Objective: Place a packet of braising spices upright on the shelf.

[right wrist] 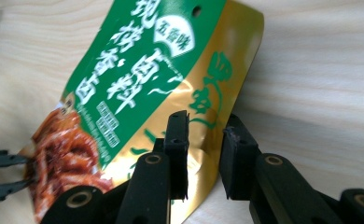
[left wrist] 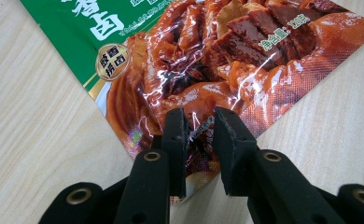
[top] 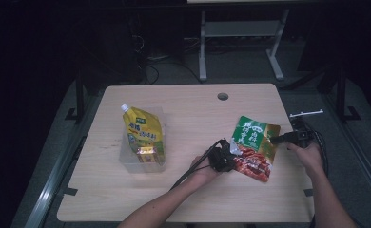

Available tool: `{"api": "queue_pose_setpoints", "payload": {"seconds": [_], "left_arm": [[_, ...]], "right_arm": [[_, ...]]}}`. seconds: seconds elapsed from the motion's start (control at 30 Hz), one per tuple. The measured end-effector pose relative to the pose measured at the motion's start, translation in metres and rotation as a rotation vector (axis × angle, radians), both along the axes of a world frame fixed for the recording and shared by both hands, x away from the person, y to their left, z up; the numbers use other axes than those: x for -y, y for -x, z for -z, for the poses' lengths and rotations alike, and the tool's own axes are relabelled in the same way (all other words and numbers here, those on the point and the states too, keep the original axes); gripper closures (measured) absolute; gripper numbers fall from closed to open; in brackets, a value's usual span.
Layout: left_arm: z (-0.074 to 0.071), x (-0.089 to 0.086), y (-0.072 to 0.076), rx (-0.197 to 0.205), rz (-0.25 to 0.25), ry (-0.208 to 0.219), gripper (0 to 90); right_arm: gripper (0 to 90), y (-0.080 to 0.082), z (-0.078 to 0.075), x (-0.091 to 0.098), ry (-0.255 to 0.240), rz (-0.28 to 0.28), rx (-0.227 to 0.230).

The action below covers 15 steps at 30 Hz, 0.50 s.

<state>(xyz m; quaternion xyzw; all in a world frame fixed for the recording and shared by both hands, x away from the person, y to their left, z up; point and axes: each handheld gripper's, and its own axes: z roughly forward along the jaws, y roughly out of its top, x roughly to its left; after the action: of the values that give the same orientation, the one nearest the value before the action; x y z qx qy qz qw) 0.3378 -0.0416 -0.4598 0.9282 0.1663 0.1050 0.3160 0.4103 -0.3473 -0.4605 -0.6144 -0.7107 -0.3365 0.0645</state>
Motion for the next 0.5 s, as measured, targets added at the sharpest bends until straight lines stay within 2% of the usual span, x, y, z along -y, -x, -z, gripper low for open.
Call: {"api": "queue_pose_setpoints", "payload": {"seconds": [0.17, 0.33, 0.5], "left_arm": [[0.0000, 0.0002, 0.0000, 0.001, 0.001, 0.000, 74.0], [-0.0001, 0.0003, 0.0000, -0.001, 0.001, 0.000, 74.0], [0.0001, 0.0008, 0.0001, 0.004, 0.000, 0.000, 74.2]], "right_arm": [[70.3, 0.0001, -0.0001, -0.0042, 0.019, -0.025, -0.007], [67.6, -0.0010, 0.0024, -0.0046, -0.025, -0.038, -0.029], [69.1, -0.0011, 0.0020, -0.0092, -0.015, -0.065, -0.026]]}}
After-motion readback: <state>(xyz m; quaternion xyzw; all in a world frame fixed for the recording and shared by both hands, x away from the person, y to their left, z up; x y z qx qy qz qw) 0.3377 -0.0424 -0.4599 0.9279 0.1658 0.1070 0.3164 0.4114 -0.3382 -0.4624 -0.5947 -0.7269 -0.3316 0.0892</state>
